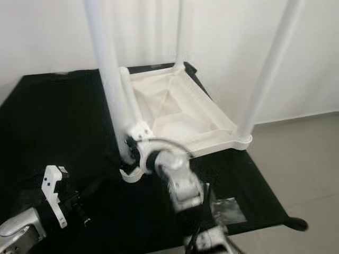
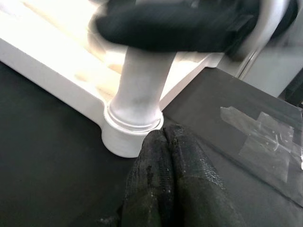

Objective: Building children table

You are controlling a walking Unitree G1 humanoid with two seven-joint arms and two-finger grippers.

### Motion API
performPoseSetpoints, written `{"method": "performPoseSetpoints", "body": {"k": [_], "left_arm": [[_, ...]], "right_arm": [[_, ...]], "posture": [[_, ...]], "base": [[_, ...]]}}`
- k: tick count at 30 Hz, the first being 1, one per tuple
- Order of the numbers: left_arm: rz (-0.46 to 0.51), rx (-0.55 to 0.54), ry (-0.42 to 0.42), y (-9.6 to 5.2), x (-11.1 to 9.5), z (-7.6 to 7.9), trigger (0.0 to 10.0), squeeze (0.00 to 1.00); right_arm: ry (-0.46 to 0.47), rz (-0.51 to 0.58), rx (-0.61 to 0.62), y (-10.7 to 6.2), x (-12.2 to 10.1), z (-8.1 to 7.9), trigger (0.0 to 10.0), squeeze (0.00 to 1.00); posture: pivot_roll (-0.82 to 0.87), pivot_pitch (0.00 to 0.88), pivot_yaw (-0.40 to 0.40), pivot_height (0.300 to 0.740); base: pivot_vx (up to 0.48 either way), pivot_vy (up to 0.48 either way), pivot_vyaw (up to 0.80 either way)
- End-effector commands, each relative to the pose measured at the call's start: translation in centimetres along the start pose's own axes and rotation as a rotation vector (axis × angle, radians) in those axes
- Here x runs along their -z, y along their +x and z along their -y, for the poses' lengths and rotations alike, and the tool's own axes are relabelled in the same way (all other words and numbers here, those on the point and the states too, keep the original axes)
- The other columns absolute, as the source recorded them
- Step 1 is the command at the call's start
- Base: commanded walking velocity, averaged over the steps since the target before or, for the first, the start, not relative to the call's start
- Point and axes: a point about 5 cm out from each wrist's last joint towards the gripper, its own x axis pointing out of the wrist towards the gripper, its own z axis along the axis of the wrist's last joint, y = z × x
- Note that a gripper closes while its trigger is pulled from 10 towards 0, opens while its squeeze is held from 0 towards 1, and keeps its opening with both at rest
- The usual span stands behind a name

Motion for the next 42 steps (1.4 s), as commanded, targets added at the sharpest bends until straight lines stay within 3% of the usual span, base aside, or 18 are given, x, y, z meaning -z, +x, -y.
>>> {"method": "performPoseSetpoints", "body": {"k": [1,2,3,5,13,14,16,17,25,32,33,34,36,37,38,39,42], "left_arm": [[-0.014,-0.011,-0.003,-0.1,0.4,-0.2,10.0,0.00],[-0.014,-0.011,-0.003,-0.1,0.4,-0.2,10.0,0.00],[-0.014,-0.011,-0.003,-0.1,0.4,-0.3,10.0,0.00],[-0.017,-0.011,-0.004,-0.1,0.4,-0.4,10.0,0.00],[-0.026,-0.011,-0.006,-0.1,0.5,-0.6,10.0,0.00],[-0.027,-0.011,-0.006,-0.2,0.5,-0.6,10.0,0.00],[-0.027,-0.011,-0.006,-0.2,0.5,-0.6,10.0,0.00],[-0.029,-0.010,-0.006,-0.2,0.5,-0.6,10.0,0.00],[-0.031,-0.009,-0.007,-0.3,0.5,-0.5,10.0,0.00],[-0.025,-0.004,-0.008,-0.2,0.4,-0.1,10.0,0.00],[-0.021,-0.003,-0.008,-0.3,0.3,0.1,10.0,0.00],[-0.018,-0.002,-0.008,-0.5,0.2,0.2,10.0,0.00],[-0.018,-0.002,-0.008,-0.5,0.2,0.2,10.0,0.00],[-0.018,0.000,-0.009,-0.8,0.1,0.3,10.0,0.00],[-0.018,0.000,-0.009,-0.8,0.1,0.3,10.0,0.00],[-0.020,0.006,-0.012,-0.9,0.0,0.3,10.0,0.00],[-0.025,0.022,-0.020,-0.8,0.0,0.2,10.0,0.00]], "right_arm": [[-0.028,0.025,-0.189,0.0,0.0,-0.3,10.0,0.18],[-0.028,0.025,-0.189,0.0,0.0,-0.3,10.0,0.18],[-0.051,0.000,-0.252,-0.2,-0.2,0.4,10.0,0.00],[-0.064,-0.047,-0.322,-0.3,-0.6,2.1,10.0,0.00],[0.009,-0.095,-0.377,0.1,-0.5,3.5,10.0,0.00],[0.025,-0.106,-0.405,0.1,-0.4,3.5,4.3,0.00],[0.025,-0.106,-0.405,0.1,-0.4,3.5,4.3,0.00],[0.038,-0.124,-0.433,0.0,-0.2,3.4,0.0,0.00],[0.056,-0.139,-0.469,-0.3,1.0,3.2,0.0,0.00],[0.069,-0.151,-0.360,-1.3,3.3,3.3,0.0,0.00],[0.135,-0.219,-0.142,-1.3,5.7,2.6,0.0,0.00],[0.187,-0.256,0.225,-1.2,7.5,0.8,0.0,0.00],[0.187,-0.256,0.225,-1.2,7.5,0.8,0.0,0.00],[0.244,-0.261,0.442,-1.8,7.8,-1.7,0.0,0.00],[0.244,-0.261,0.442,-1.8,7.8,-1.7,0.0,0.00],[0.243,-0.257,0.540,-2.6,7.1,-3.0,0.0,0.00],[0.180,-0.223,0.497,-2.4,5.8,-3.5,0.0,0.00]], "posture": [[0.01,0.031,0.006,0.740],[0.01,0.031,0.006,0.740],[0.01,0.029,0.006,0.740],[0.02,0.026,0.012,0.740],[0.03,0.026,0.023,0.740],[0.03,0.029,0.027,0.740],[0.03,0.029,0.027,0.740],[0.03,0.031,0.031,0.740],[0.03,0.039,0.032,0.740],[0.03,0.060,0.019,0.740],[0.03,0.076,0.008,0.740],[0.02,0.092,0.010,0.740],[0.02,0.092,0.010,0.740],[0.00,0.120,0.036,0.740],[0.00,0.120,0.036,0.740],[-0.03,0.107,0.042,0.740],[0.00,0.101,0.021,0.740]], "base": [[0.000,0.000,0.00],[0.000,0.000,0.00],[0.000,0.000,0.00],[0.000,0.000,0.00],[0.000,0.000,0.00],[0.000,0.000,0.00],[0.000,0.000,0.00],[0.000,0.000,0.00],[0.000,0.000,0.00],[0.000,0.000,0.00],[0.000,0.000,0.00],[0.000,0.000,0.00],[0.000,0.000,0.00],[0.000,0.000,0.00],[0.000,0.000,0.00],[0.000,0.000,0.00],[0.000,0.000,0.00]]}}
